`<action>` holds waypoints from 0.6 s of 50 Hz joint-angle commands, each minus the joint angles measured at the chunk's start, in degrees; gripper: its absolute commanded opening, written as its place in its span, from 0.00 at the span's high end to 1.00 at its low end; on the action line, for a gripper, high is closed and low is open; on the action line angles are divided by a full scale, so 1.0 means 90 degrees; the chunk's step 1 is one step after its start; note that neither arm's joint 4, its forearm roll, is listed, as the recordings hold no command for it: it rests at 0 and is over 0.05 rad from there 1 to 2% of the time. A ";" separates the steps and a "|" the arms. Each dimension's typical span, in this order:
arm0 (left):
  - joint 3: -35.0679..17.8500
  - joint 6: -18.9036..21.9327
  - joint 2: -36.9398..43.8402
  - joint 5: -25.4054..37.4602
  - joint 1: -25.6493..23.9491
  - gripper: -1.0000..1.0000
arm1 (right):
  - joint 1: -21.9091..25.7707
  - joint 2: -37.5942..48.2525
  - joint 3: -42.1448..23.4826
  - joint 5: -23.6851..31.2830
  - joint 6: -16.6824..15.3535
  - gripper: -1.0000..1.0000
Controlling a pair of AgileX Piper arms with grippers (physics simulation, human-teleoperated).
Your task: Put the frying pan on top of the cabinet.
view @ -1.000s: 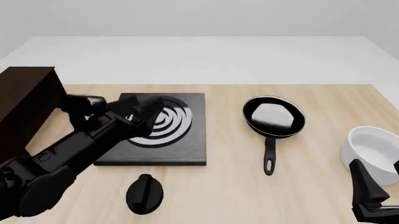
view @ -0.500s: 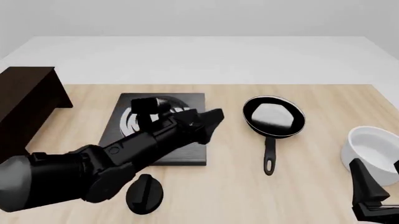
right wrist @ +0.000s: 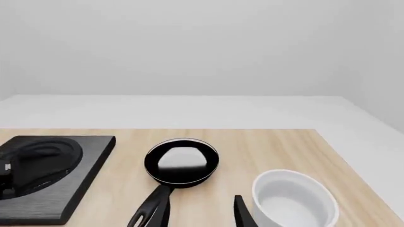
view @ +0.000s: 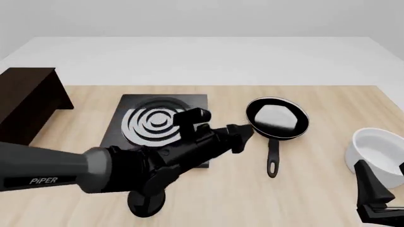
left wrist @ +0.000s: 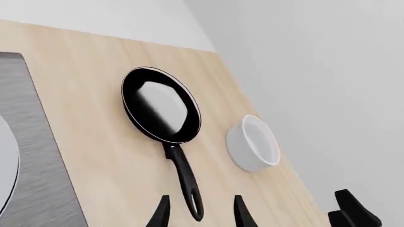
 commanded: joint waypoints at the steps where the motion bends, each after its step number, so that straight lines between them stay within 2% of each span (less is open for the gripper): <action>1: -0.0446 -0.0431 0.0732 0.0075 -0.0098 0.00 | -0.0017 -0.0007 0.0001 0.0010 0.0032 0.00; 13: -0.0760 -0.0676 0.1213 0.0094 -0.0398 0.00 | -0.0034 0.0022 0.0001 -0.0025 0.0059 0.00; 30: -0.1254 -0.0948 0.1980 0.0122 -0.0419 0.00 | -0.0044 0.0115 0.0001 -0.0114 0.0100 0.00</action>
